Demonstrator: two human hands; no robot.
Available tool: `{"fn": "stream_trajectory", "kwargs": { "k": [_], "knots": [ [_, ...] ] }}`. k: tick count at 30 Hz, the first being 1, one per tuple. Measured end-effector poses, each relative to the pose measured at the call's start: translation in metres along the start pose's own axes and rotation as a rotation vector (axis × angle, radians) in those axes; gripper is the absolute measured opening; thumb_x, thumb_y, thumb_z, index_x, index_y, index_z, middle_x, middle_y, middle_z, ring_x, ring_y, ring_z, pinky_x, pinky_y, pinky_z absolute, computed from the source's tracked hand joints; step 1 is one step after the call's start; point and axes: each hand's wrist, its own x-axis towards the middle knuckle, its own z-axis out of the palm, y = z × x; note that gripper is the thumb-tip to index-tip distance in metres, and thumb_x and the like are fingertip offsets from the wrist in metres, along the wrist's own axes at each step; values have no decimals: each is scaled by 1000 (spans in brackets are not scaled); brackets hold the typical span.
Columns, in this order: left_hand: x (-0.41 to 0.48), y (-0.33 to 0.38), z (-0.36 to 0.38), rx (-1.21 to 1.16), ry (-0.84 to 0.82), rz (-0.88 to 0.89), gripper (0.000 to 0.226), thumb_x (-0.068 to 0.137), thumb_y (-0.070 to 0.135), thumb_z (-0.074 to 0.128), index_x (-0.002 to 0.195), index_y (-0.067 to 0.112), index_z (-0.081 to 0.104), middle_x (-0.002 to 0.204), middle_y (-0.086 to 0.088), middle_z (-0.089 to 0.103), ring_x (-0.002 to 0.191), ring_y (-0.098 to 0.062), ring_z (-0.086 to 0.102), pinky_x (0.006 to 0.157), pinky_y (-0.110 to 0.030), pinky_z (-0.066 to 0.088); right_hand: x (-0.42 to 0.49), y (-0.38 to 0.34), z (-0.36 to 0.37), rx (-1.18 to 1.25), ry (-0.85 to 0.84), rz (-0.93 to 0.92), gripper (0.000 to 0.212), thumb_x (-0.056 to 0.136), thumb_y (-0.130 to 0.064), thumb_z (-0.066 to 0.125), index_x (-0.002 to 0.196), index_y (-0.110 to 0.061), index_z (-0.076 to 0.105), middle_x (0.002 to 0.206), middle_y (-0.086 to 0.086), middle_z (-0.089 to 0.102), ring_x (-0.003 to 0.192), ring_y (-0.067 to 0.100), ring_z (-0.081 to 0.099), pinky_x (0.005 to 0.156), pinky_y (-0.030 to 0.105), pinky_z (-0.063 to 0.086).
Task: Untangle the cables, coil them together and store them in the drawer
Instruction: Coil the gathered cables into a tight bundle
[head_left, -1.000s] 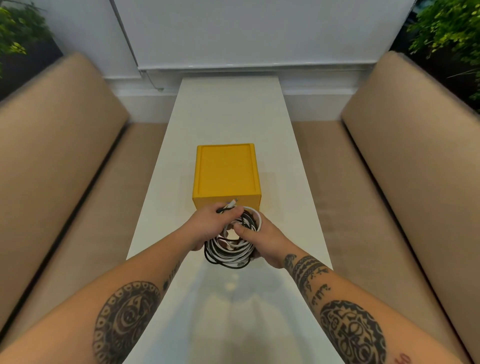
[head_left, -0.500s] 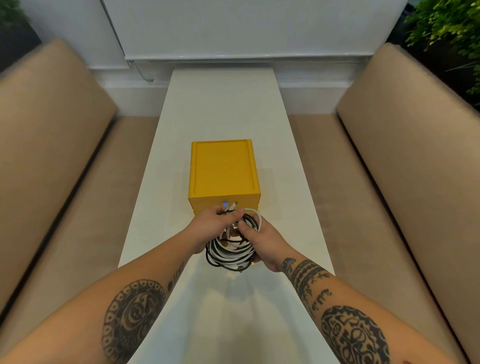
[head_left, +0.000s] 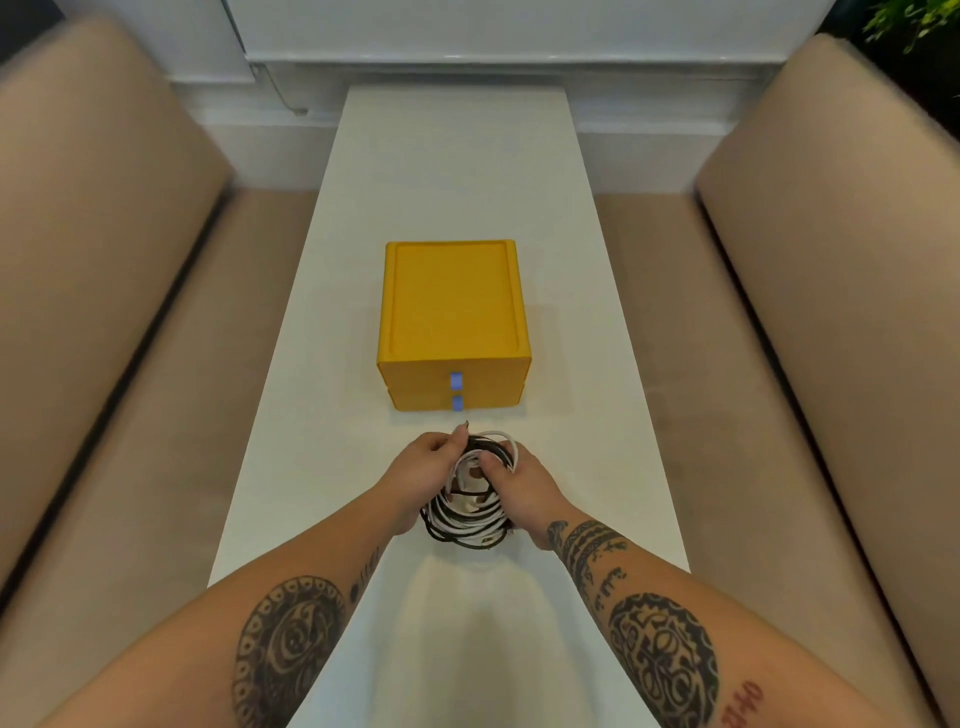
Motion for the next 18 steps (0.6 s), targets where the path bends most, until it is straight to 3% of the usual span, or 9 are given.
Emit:
{"fn": "stream_trajectory", "kwargs": {
  "k": [3,8,12,18],
  "knots": [
    [3,-24,0,-6,51,-5,33,103,50,46,114,25,65,115,2,70,103,-15,66,98,-41,53,7,22,9,-91,9,7,44,87,-61,50,122,-36,60,117,-10,69,109,13,65,99,46,52],
    [4,-43,6,63,239,81,21,102,41,51,106,29,68,107,9,70,101,-15,64,87,-33,49,6,29,28,-206,105,8,32,102,-40,49,128,-22,55,126,3,60,119,24,56,103,41,44],
    [8,-45,11,264,346,138,29,100,41,52,113,24,72,111,5,73,102,-18,64,81,-27,42,10,33,31,-593,201,52,48,100,-54,44,134,-21,52,136,8,44,126,32,40,104,45,36],
    [7,-53,4,272,330,227,42,104,34,51,142,19,56,141,-4,58,129,-20,54,102,-24,37,9,38,29,-507,252,39,74,92,-64,53,150,-22,35,144,5,41,136,29,36,108,48,32]
  ]
}}
